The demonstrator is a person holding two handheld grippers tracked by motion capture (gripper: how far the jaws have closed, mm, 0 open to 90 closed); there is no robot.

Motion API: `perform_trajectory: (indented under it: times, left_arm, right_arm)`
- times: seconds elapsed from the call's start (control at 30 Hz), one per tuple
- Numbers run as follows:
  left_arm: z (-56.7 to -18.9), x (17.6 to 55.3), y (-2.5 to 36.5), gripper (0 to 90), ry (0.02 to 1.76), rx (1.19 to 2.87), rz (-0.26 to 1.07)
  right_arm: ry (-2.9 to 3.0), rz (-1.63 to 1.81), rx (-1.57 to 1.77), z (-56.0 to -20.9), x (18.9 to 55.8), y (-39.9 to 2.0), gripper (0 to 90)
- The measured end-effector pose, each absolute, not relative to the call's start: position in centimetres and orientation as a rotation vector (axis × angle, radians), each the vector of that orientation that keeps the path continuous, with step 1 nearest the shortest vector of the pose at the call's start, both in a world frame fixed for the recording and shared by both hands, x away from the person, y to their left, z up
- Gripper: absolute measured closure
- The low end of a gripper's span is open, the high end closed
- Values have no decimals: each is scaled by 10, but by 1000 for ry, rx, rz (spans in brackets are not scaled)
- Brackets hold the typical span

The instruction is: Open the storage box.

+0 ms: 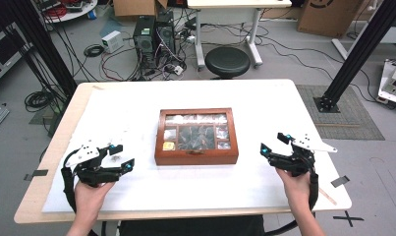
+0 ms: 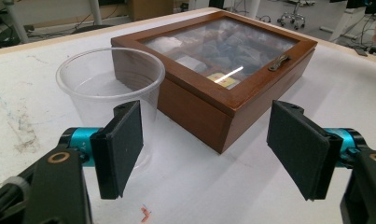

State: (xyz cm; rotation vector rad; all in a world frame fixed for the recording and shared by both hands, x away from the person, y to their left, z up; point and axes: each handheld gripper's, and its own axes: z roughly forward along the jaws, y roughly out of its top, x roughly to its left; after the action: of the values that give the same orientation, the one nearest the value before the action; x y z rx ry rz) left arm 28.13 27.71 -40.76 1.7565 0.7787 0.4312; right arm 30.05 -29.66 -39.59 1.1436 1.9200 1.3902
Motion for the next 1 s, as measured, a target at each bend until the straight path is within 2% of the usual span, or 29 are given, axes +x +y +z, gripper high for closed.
perform_trajectory:
  times: [0.4, 0.43, 0.9, 0.97, 1.0]
  left_arm:
    - [-407, 281, 276, 269, 779, 1759, 442]
    - [-407, 281, 277, 268, 778, 1764, 445]
    - [-407, 276, 281, 268, 793, 1760, 455]
    - [-407, 275, 281, 269, 792, 1764, 452]
    - [-407, 275, 281, 268, 792, 1764, 452]
  right_arm:
    - [1919, 1395, 1113, -397, 298, -293, 213]
    - [1936, 1397, 1103, -397, 299, -291, 272]
    - [2109, 1382, 1061, -404, 318, -264, 287]
    - [2152, 1384, 1043, -405, 319, -261, 350]
    - [2152, 1384, 1043, -405, 319, -261, 350]
